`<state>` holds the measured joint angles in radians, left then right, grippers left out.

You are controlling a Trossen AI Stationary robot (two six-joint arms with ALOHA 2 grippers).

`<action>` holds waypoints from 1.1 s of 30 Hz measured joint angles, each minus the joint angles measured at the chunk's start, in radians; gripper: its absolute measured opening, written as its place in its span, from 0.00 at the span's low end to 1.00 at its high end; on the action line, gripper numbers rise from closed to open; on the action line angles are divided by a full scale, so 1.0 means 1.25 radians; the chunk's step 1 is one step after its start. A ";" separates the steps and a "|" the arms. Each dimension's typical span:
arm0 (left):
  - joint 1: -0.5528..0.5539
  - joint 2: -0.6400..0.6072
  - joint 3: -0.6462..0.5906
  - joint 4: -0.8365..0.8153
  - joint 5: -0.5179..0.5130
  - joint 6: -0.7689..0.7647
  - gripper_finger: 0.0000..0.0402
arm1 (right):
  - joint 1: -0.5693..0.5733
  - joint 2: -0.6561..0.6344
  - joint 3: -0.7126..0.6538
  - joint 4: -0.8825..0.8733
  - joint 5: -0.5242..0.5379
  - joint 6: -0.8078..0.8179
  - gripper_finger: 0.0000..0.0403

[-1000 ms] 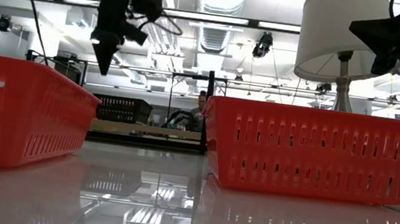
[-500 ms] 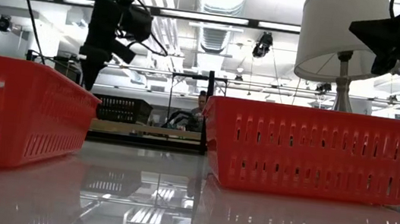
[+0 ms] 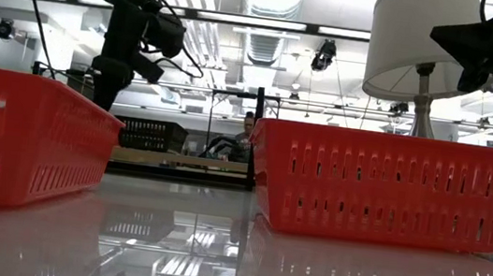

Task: Stack baskets on shelf by color
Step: Adjust the baskets on the shelf

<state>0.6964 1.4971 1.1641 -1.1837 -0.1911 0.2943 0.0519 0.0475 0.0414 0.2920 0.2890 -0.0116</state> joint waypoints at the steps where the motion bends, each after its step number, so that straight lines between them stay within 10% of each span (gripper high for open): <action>1: -0.001 0.000 0.000 -0.001 0.000 0.000 0.00 | 0.000 0.000 0.000 0.000 0.000 0.000 0.03; 33: -0.149 -0.006 0.090 -0.050 0.004 -0.127 0.00 | 0.000 0.000 0.000 0.001 0.000 -0.003 0.03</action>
<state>0.5106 1.4901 1.2768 -1.2457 -0.1866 0.1356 0.0519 0.0475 0.0414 0.2932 0.2890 -0.0152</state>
